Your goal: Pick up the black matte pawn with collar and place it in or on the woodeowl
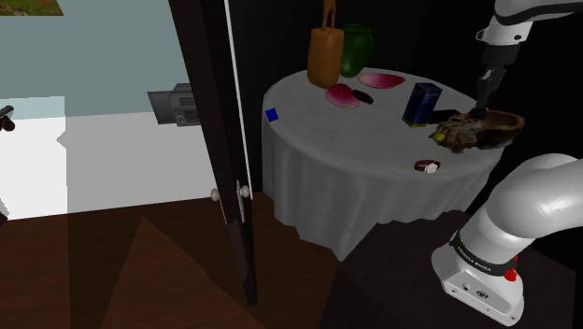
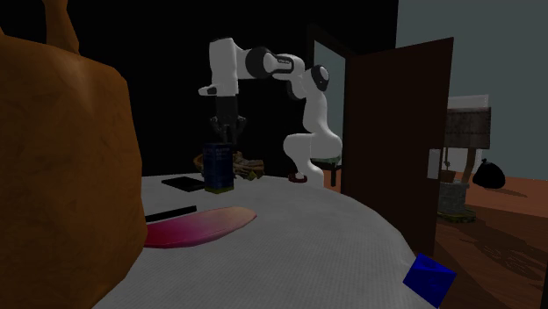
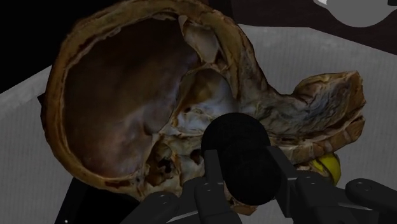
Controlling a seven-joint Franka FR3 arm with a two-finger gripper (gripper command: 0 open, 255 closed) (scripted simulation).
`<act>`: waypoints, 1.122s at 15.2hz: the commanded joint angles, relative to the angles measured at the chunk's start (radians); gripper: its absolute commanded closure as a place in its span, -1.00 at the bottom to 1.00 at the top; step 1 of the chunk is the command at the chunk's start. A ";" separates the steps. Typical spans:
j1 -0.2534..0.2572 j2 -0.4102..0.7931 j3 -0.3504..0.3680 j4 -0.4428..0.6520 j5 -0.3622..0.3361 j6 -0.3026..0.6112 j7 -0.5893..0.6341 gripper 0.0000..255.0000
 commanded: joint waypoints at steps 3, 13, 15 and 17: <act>-0.001 -0.001 -0.001 -0.004 -0.001 0.003 0.000 1.00; 0.010 0.015 0.017 0.068 0.018 -0.055 -0.007 -1.00; 0.019 0.033 0.031 0.137 0.035 -0.106 -0.014 -1.00; 0.019 0.033 0.031 0.137 0.035 -0.106 -0.014 -1.00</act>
